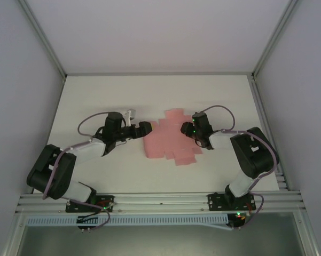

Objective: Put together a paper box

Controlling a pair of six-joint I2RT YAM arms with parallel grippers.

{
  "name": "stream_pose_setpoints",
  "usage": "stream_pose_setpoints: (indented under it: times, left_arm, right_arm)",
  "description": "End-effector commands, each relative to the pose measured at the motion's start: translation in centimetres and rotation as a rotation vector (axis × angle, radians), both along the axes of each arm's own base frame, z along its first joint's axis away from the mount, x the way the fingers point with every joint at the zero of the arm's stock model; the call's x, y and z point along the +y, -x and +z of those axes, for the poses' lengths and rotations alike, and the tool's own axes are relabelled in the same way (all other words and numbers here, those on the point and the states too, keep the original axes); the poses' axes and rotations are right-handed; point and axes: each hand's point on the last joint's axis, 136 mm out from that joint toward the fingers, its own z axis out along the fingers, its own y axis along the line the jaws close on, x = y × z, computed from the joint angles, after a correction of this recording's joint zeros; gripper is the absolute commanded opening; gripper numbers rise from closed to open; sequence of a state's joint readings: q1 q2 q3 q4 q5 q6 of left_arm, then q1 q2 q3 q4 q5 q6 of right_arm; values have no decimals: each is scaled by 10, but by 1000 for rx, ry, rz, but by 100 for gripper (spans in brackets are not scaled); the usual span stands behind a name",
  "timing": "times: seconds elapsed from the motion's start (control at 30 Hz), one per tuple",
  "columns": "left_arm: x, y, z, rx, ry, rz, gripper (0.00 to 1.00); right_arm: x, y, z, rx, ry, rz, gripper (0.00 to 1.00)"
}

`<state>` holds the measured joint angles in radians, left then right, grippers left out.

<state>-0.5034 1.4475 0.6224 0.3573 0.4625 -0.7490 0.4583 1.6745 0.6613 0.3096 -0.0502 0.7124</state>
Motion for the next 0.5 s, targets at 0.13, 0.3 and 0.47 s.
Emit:
stream_pose_setpoints:
  times: [0.13, 0.3, 0.47]
  left_arm:
    - [43, 8, -63, 159, -388, 109, 87]
    - [50, 12, -84, 214, -477, 130, 75]
    - [44, 11, -94, 220, -490, 114, 55]
  right_arm:
    - [-21, 76, -75, 345, 79, 12, 43]
    - [-20, 76, -73, 336, 81, 14, 42]
    - [-23, 77, -71, 325, 86, 10, 42]
